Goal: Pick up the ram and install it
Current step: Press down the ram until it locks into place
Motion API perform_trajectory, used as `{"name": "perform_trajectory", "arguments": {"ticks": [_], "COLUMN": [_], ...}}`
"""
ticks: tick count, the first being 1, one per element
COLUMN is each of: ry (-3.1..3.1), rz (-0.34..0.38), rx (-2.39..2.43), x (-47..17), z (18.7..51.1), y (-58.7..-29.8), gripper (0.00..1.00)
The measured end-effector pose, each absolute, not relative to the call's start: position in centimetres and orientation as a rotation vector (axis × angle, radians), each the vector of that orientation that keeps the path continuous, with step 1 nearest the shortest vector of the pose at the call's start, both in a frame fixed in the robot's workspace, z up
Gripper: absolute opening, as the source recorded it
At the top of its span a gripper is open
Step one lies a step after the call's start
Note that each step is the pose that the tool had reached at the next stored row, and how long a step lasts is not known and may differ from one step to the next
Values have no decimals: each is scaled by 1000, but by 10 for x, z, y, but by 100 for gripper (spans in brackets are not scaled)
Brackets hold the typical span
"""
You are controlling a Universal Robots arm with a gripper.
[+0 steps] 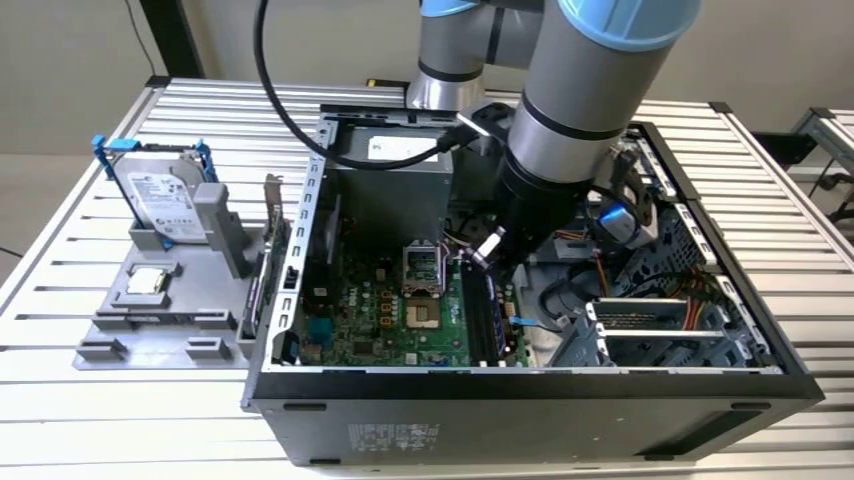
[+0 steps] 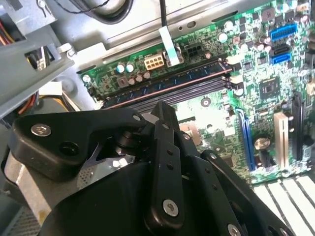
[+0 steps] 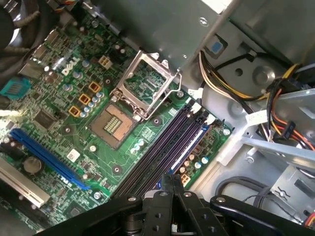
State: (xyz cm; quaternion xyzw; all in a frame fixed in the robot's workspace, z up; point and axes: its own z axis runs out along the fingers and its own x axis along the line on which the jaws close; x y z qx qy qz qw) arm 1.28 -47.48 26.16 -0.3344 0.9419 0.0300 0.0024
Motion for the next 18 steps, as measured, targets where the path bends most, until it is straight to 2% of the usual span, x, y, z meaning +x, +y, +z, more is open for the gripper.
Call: {"name": "perform_trajectory", "arguments": {"ticks": [18], "ry": [2771], "rz": [95], "rx": [-1486], "x": [13], "z": [262], "y": [-475], "gripper": [0]}}
